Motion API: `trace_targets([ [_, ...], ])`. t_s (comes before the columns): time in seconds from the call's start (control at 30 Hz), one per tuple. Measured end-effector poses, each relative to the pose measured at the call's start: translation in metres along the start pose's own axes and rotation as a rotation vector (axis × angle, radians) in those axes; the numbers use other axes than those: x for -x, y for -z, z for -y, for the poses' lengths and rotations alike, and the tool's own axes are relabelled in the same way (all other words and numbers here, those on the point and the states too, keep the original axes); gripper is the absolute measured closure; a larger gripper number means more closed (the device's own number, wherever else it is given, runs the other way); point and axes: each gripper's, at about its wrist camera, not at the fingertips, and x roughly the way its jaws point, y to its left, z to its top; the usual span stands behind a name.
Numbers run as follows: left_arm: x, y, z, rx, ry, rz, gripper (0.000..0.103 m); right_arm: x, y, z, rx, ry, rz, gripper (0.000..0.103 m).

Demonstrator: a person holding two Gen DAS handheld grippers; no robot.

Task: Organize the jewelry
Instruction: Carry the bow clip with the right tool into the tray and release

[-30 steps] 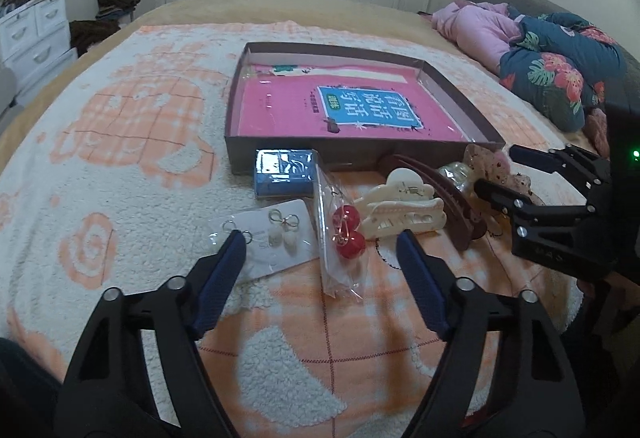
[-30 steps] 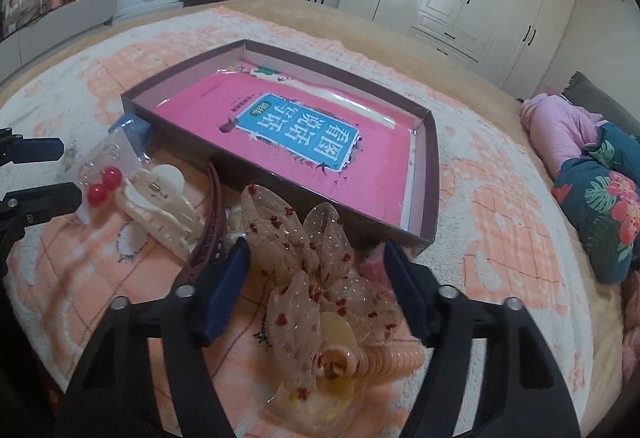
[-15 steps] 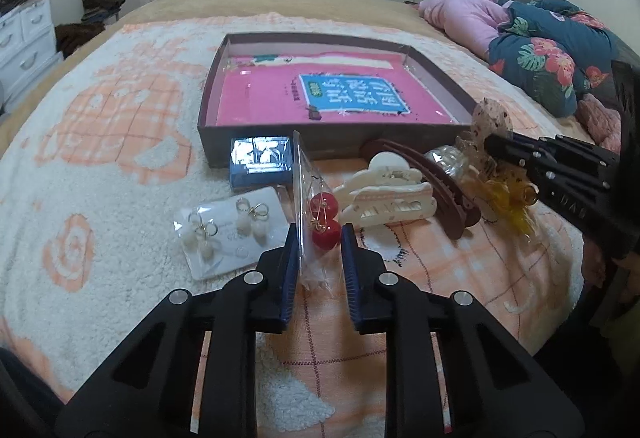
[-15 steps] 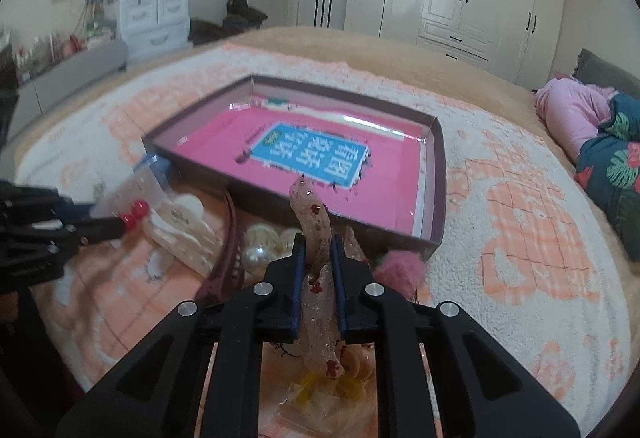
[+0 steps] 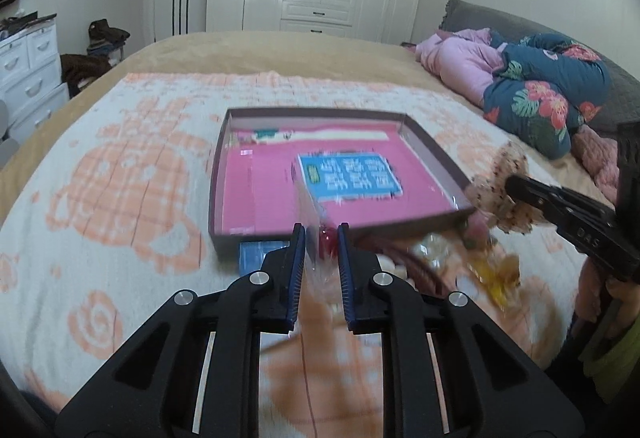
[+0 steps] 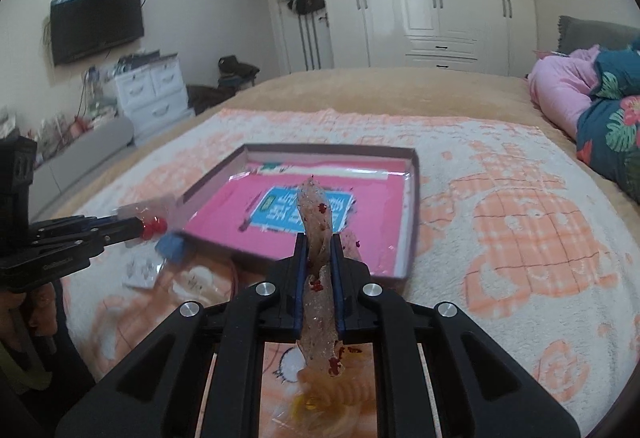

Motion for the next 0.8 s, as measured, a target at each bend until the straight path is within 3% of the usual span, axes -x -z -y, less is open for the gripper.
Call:
trace_targets([
  [0.43, -0.032, -0.047, 0.001, 0.002, 0.028, 0.053, 0.097, -0.001, -0.012, 0.029, -0.089, 0.042, 0.039, 0.092],
  [0.8, -0.083, -0.074, -0.035, 0.145, 0.074, -0.004, 0.103, -0.018, -0.027, 0.031, -0.069, 0.060, 0.025, 0.092],
])
